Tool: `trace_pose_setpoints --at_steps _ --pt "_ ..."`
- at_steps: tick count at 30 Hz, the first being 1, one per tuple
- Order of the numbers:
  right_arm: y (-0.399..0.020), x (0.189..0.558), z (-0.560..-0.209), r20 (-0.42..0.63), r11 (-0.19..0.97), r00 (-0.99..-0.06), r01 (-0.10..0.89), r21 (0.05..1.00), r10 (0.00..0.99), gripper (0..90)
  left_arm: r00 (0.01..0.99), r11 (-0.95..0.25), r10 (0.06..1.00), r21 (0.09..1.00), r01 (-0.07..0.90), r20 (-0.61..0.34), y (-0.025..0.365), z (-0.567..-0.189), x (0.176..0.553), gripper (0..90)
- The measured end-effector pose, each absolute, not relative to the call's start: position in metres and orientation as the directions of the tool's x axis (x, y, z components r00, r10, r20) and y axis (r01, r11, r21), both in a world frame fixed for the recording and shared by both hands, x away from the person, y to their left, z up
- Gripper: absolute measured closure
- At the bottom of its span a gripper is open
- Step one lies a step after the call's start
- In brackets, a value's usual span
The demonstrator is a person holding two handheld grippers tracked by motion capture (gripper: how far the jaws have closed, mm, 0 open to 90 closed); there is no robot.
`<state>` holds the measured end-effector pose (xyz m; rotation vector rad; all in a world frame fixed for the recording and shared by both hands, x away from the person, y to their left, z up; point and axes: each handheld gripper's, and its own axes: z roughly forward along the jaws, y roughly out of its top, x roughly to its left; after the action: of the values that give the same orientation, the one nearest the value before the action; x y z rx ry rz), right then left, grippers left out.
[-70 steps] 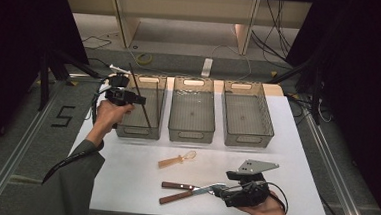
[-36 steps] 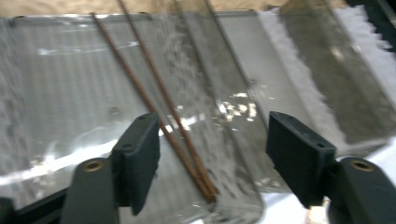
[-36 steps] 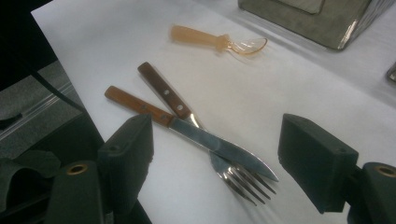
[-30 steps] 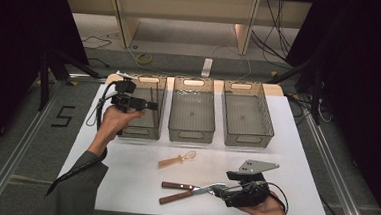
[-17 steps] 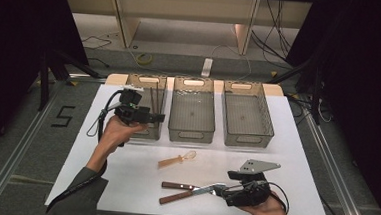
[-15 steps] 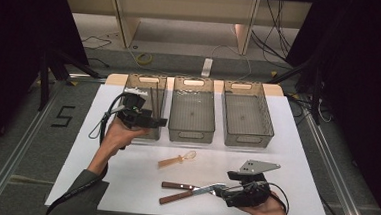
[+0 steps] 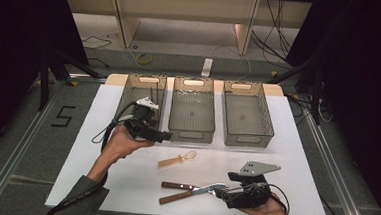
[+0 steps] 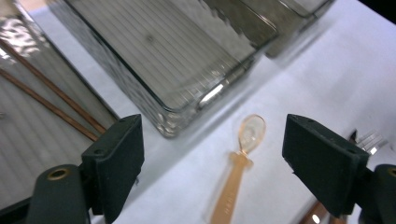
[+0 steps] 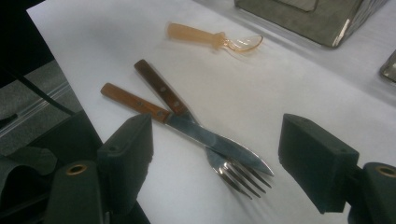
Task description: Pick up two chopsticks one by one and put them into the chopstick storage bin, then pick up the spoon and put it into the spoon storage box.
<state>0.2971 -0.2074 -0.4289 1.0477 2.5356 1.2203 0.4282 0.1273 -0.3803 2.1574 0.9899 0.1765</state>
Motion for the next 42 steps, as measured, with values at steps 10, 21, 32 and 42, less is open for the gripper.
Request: trace_pose_setpoints --at_steps 10,21,32,42 --pt "-0.211 0.294 -0.428 0.16 0.422 -0.751 0.518 0.744 0.641 25.4 0.735 -0.524 0.659 0.605 0.599 -0.156 0.107 -0.395 0.42 19.6" --pt "-0.215 0.295 -0.431 0.172 0.413 -0.746 0.527 0.743 0.644 24.9 0.76 -0.613 0.639 0.519 0.596 -0.119 0.082 -0.409 0.419 19.5" --pt "-0.214 0.295 -0.431 0.176 0.413 -0.748 0.529 0.742 0.64 24.8 0.762 -0.66 0.641 0.442 0.607 -0.089 0.079 -0.424 0.419 19.6" --pt "-0.213 0.295 -0.431 0.172 0.416 -0.749 0.527 0.741 0.64 24.8 0.761 -0.682 0.645 0.397 0.614 -0.069 0.076 -0.44 0.421 19.4"
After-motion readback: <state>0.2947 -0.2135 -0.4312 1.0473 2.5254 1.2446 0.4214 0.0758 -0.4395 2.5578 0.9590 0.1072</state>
